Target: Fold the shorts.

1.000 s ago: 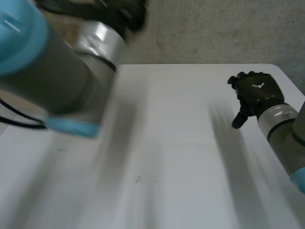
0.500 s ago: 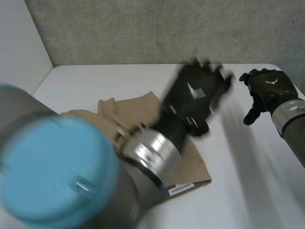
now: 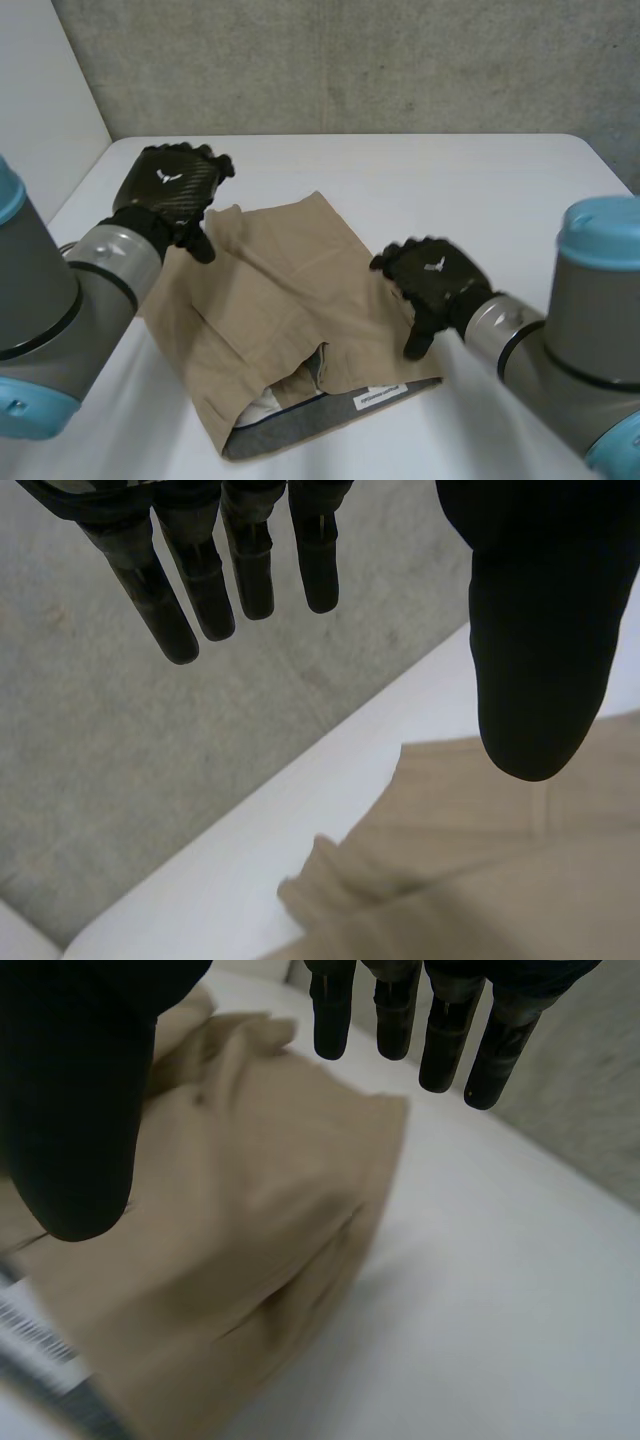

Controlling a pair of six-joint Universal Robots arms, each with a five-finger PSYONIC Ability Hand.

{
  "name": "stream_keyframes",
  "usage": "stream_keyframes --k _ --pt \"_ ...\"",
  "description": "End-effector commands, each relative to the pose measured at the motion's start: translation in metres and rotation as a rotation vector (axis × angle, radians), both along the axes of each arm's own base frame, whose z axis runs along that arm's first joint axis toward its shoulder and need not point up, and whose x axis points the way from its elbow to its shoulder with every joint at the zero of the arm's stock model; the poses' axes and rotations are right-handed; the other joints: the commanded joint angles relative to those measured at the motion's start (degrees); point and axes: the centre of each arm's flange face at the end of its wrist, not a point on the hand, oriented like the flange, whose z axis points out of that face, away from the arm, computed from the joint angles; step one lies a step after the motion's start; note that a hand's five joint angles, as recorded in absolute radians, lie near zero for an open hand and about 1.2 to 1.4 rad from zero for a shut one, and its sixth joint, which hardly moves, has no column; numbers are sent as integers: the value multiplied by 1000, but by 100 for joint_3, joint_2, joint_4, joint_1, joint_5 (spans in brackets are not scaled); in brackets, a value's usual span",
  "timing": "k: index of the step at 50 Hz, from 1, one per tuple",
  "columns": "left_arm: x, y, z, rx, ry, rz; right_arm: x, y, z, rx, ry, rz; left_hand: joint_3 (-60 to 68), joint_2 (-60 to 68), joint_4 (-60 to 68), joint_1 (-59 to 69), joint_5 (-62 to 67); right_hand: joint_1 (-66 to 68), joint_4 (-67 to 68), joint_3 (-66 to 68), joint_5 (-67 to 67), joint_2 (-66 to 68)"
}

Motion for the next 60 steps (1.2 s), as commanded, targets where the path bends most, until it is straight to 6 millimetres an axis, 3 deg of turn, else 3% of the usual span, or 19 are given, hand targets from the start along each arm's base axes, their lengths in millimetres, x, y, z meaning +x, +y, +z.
stream_keyframes --k 1,15,23,27,30,31,40,45,49,52,53,55,56,57,58,60 --pt "13 5 -6 19 -4 28 0 7 -27 32 52 -11 -102 -98 -72 -174 -20 960 783 873 748 868" --pt "14 10 -13 38 -12 28 -8 2 -54 -81 129 -47 -488 -484 -459 -560 -407 2507 2330 2419 2294 2414" --pt "15 10 -13 39 -12 30 -7 1 -62 -70 152 -39 -674 -670 -644 -746 -592 2525 2348 2437 2312 2432" --pt "15 10 -15 44 -15 30 -7 1 -62 -69 153 -39 -674 -670 -644 -746 -592 3147 2970 3059 2935 3054" --pt "15 11 -16 47 -16 30 -7 0 -62 -71 146 -42 -690 -686 -661 -762 -609 6582 6405 6494 6369 6489" --pt "15 11 -16 47 -16 30 -7 0 -61 -73 141 -43 -690 -686 -661 -762 -609 6856 6679 6768 6643 6763" --pt "16 12 -12 36 -11 31 2 -17 -34 -186 72 -51 -775 -770 -745 -846 -693 6859 6682 6771 6646 6766" --pt "18 12 -6 18 -2 38 17 -55 4 -346 18 -72 -775 -770 -745 -846 -693 6859 6682 6771 6646 6766" --pt "21 13 2 -5 9 45 20 -114 39 -520 3 -137 -775 -770 -745 -846 -693 6859 6682 6771 6646 6766" --pt "22 13 2 -4 8 45 20 -146 60 -628 8 -179 -775 -770 -745 -846 -693 6859 6682 6771 6646 6766" --pt "22 14 2 -5 9 45 20 -147 60 -629 8 -179 -775 -770 -745 -846 -693 6859 6682 6771 6646 6766" --pt "22 14 1 -1 7 45 15 -181 69 -722 37 -260 -775 -770 -745 -846 -693 6859 6682 6771 6646 6766" --pt "22 15 0 3 5 45 15 -182 69 -722 37 -261 -775 -770 -745 -846 -693 6859 6682 6771 6646 6766" --pt "23 15 -1 4 4 47 10 -196 71 -753 58 -308 -775 -770 -745 -846 -693 6859 6682 6771 6646 6766" --pt "23 16 -2 7 3 47 6 -209 68 -771 90 -349 -775 -770 -745 -846 -693 4250 4073 4162 4038 4157" --pt "24 17 -5 17 -1 45 3 -214 62 -765 116 -369 -775 -770 -745 -846 -693 -141 -318 -229 -354 -234"
